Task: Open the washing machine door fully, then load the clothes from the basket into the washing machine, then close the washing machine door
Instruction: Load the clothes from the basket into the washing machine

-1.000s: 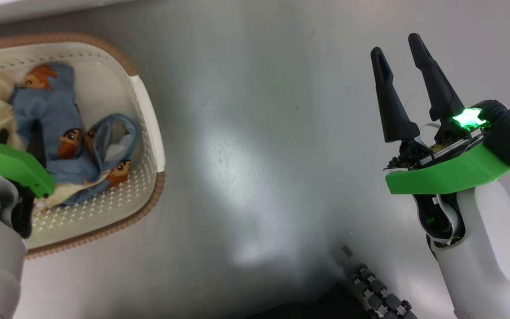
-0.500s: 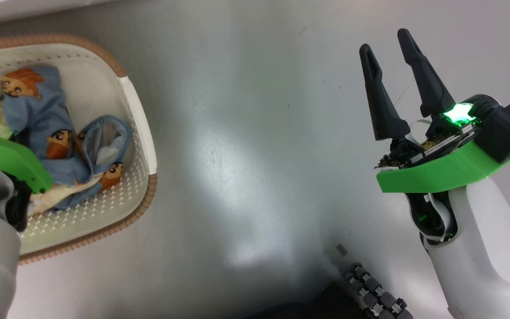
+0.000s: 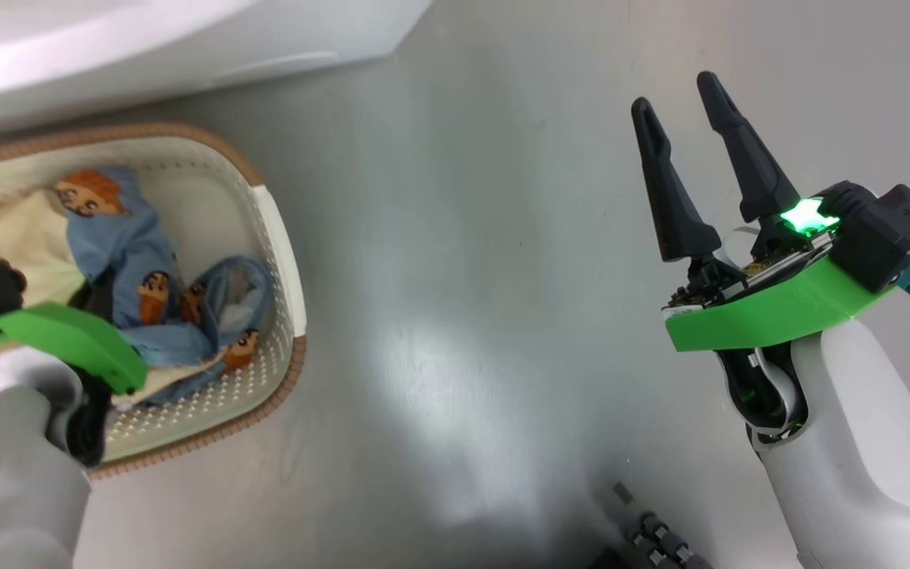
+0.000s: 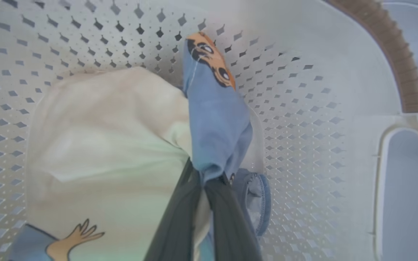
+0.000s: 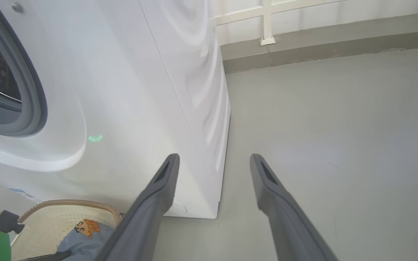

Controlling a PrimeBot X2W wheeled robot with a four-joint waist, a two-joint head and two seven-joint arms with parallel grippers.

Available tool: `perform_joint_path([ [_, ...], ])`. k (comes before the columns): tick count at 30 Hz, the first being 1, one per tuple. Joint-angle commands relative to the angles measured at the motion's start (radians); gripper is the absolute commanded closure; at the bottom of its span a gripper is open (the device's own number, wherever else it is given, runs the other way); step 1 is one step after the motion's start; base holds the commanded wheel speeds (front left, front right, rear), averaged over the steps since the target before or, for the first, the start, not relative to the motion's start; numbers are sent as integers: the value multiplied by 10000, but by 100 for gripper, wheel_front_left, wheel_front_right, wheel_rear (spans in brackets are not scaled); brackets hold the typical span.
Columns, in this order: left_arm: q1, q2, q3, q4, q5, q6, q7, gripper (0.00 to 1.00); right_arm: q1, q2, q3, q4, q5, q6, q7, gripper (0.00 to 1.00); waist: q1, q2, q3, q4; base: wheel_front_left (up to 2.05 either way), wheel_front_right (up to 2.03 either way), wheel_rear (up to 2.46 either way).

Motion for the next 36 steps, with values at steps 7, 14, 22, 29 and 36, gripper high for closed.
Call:
perform_joint_path([
  [7,1245,578,-527,-920,-826,-31,-827,100,749,-225,273,23,208,16,-48,0,0,0,-1683,375,0,0,0],
  [14,2018,687,-1065,-1716,-1295,-31,-1334,100,1214,-437,328,298,333,16,-48,0,0,0,-3066,744,0,0,0],
  [22,2830,882,-519,-2993,-1037,-31,-1418,100,1763,-566,350,527,488,16,-48,0,0,0,-4258,1071,0,0,0],
  [29,3617,761,468,-4211,-249,-31,-1420,100,2114,-628,283,619,548,16,-48,0,0,0,-4879,1275,0,0,0],
  [36,4607,486,1745,-5612,657,-31,-1421,100,2413,-723,300,740,623,16,-48,0,0,0,-5599,1432,0,0,0],
])
